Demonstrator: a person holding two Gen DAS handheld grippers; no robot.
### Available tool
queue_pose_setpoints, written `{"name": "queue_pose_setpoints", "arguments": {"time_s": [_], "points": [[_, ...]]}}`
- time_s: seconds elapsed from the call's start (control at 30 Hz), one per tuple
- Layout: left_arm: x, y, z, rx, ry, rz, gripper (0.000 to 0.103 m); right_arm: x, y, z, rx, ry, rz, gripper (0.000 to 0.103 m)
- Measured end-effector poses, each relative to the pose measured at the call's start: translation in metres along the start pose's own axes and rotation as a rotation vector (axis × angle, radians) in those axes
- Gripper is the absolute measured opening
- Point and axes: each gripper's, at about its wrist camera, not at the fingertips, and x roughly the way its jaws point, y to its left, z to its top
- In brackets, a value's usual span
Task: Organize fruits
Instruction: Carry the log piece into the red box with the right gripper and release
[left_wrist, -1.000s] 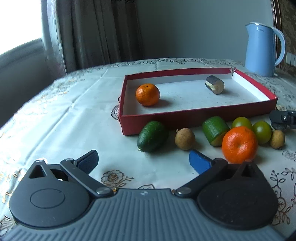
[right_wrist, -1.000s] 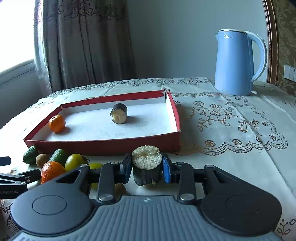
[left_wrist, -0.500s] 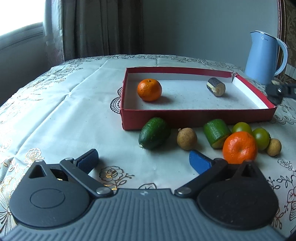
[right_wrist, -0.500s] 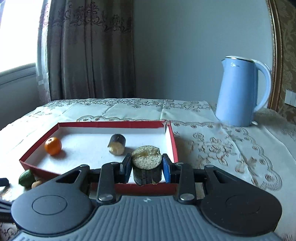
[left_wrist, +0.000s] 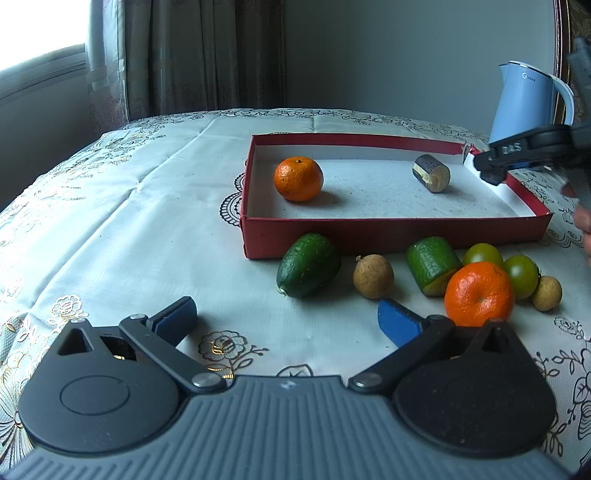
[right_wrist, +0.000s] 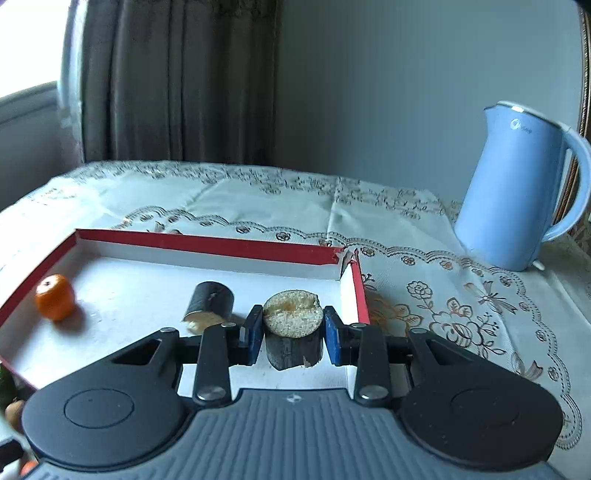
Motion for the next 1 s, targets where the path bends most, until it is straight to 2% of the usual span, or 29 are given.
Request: {"name": "queue_pose_setpoints", "arguments": {"time_s": [0.2, 0.53, 0.67, 0.83, 1.0], "points": [[0.000, 0.000, 0.000, 0.001, 0.000, 0.000, 0.103, 0.028, 0.005, 0.001, -0.054, 0.085, -0.013, 0.033], [0.000, 0.000, 0.000, 0.002, 0.000, 0.001, 0.103, 0.029, 0.006, 0.001, -0.062, 0.097, -0.009, 0.033], [0.000, 0.000, 0.000, 0.002, 0.000, 0.001, 0.103, 0.022, 0.005, 0.002, -0.057, 0.074, -0.009, 0.034], [0.000, 0.000, 0.000, 0.002, 0.000, 0.001, 0.103, -0.001, 0.007, 0.002, -0.070, 0.010, -0.032, 0.064], [0.000, 0.000, 0.000, 0.001, 0.000, 0.001, 0.103, -0.042, 0.000, -0.013, -0.050, -0.083, -0.050, 0.064]]}}
